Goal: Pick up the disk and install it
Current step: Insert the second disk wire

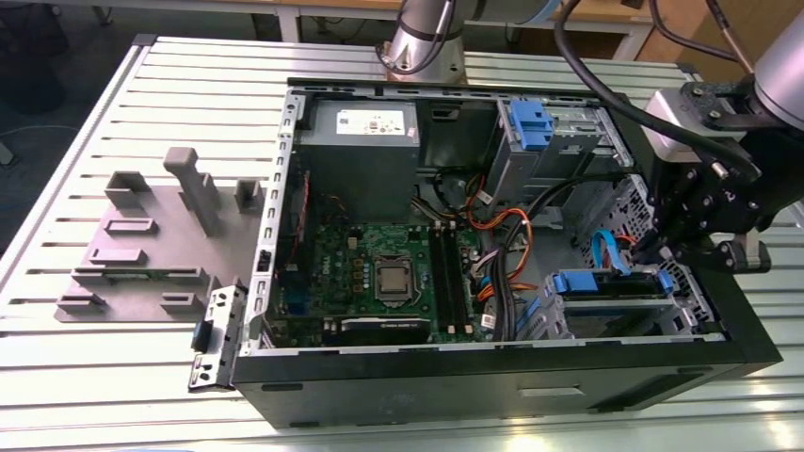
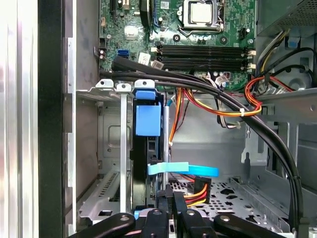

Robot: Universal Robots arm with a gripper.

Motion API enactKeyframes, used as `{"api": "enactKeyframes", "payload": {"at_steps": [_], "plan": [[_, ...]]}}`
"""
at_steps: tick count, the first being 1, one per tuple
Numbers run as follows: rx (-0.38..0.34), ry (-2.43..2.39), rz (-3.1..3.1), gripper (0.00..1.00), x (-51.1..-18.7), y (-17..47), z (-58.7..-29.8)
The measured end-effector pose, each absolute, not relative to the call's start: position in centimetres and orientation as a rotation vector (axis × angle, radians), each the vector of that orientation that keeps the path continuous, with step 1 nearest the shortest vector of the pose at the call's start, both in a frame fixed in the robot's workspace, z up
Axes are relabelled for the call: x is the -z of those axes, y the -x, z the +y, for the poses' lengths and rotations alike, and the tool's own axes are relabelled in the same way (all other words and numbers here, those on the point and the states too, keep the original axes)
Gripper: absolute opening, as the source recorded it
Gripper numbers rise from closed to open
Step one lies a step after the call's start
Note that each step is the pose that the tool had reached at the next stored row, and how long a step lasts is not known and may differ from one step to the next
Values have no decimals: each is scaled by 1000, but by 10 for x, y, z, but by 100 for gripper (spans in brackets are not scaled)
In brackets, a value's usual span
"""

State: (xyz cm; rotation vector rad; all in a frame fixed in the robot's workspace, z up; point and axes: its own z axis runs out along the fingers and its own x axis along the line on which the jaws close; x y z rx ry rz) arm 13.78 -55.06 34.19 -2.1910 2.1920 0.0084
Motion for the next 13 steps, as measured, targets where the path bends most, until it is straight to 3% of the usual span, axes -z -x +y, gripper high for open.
{"api": "enactKeyframes", "payload": {"at_steps": [13], "plan": [[13,2200,2200,16,-342,-136,-559]]}}
